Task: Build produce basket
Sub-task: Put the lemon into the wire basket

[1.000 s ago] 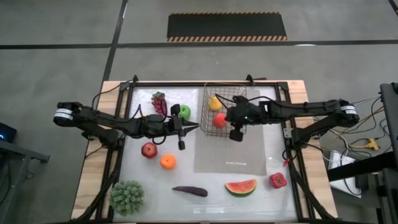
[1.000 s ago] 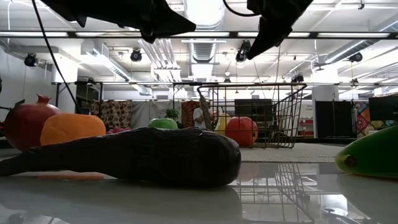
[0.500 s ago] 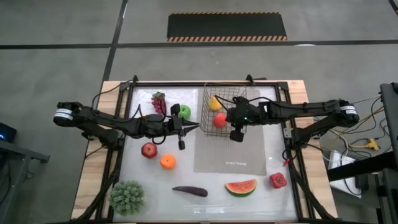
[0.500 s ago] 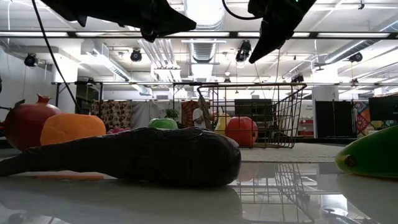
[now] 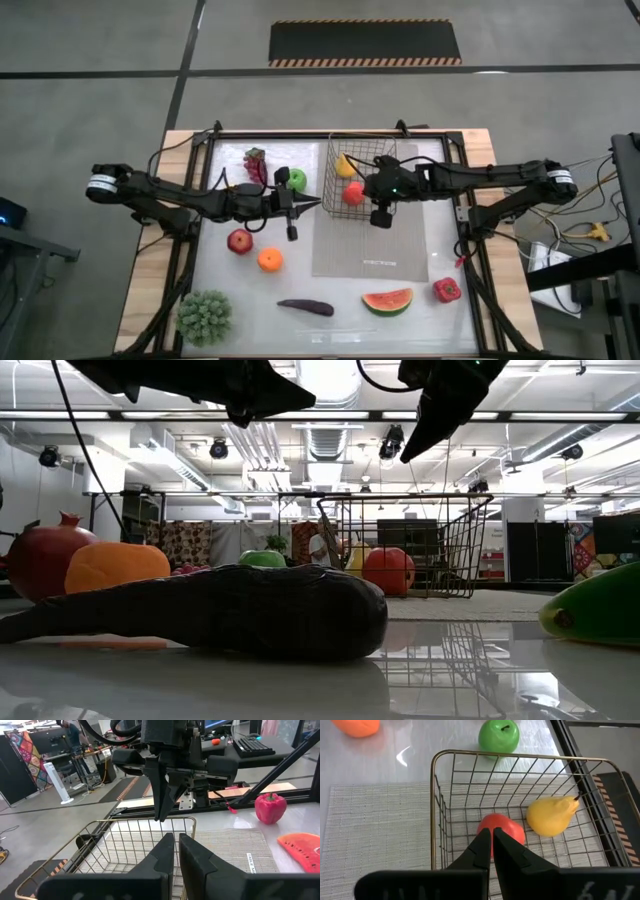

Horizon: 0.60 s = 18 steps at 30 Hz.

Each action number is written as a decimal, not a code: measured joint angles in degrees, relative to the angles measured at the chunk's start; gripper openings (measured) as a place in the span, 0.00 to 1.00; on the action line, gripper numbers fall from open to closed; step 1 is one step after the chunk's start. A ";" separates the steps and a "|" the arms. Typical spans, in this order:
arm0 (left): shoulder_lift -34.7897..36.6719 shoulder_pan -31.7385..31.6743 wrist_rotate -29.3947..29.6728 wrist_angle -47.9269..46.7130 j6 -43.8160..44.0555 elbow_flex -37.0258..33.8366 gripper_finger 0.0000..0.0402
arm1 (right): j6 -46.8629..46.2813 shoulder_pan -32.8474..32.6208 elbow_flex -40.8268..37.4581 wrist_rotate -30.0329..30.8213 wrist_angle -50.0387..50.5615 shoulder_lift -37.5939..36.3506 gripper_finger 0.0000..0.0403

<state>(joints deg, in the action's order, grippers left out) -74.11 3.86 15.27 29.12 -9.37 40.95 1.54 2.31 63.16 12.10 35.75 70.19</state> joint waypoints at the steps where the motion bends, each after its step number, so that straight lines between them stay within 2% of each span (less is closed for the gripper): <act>1: 0.00 0.00 0.00 0.02 0.01 0.00 0.03 | 0.00 0.00 0.00 0.00 0.00 0.03 0.02; 7: 0.00 0.00 0.00 0.02 -0.02 0.02 0.02 | -0.55 0.00 0.00 0.00 -0.01 0.09 0.07; 18: 0.00 0.00 -0.01 0.42 -0.02 0.00 0.02 | -8.31 1.28 0.00 0.01 -0.44 0.09 0.28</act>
<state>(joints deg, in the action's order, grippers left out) -74.11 3.86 15.25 29.55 -9.39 40.95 -6.76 3.58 63.16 12.11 35.30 70.28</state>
